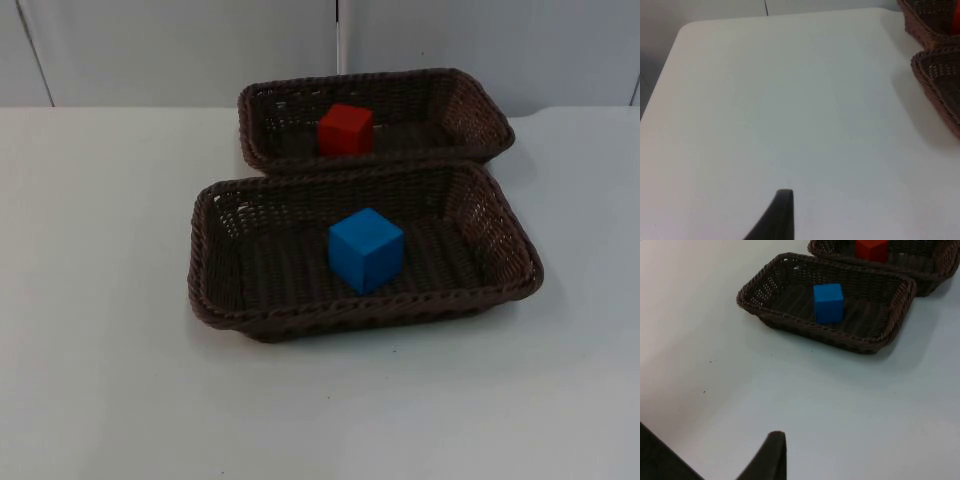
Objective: Pick up one cube with the left hand and place it into the upper basket. Pick up one cube with the right hand and place it into the lower basket.
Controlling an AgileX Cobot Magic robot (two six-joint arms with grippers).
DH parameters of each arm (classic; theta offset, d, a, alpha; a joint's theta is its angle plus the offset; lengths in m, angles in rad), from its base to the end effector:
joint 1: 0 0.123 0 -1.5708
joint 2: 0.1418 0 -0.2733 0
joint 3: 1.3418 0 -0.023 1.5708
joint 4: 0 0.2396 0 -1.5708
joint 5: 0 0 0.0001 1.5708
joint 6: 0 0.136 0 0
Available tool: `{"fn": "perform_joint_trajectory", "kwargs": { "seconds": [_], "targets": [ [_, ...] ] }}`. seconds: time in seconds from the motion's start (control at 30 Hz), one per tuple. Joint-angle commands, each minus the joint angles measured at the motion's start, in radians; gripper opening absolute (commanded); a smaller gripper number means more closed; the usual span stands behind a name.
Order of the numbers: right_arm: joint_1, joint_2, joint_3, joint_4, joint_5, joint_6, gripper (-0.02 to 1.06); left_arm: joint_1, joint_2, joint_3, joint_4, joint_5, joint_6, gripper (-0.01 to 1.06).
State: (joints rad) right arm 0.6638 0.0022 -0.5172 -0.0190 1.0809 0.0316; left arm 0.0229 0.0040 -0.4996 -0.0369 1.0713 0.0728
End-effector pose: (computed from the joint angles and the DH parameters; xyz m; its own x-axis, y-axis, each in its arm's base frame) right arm 0.0287 0.0195 0.2542 -0.3764 -0.2656 -0.8876 -0.5959 0.8029 0.0124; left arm 0.0371 -0.0036 0.2499 -0.4679 0.0444 -0.8827 0.0315 0.9989 0.0335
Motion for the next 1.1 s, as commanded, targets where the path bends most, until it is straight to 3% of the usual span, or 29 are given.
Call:
{"fn": "perform_joint_trajectory", "kwargs": {
  "seconds": [0.0, 0.17, 1.07],
  "targets": [
    [-0.006, -0.002, 0.003, 0.005, -0.003, -0.002, 1.05, 0.002, -0.004, 0.005, 0.001, 0.003, -0.003, 1.05],
    [-0.055, -0.002, 0.003, 0.005, -0.003, -0.002, 1.05, 0.002, -0.004, 0.005, 0.001, 0.003, -0.003, 1.05],
    [-0.564, -0.002, 0.003, 0.005, -0.003, -0.002, 1.05, 0.002, -0.004, 0.005, 0.001, 0.003, -0.003, 1.05]
  ]
}}
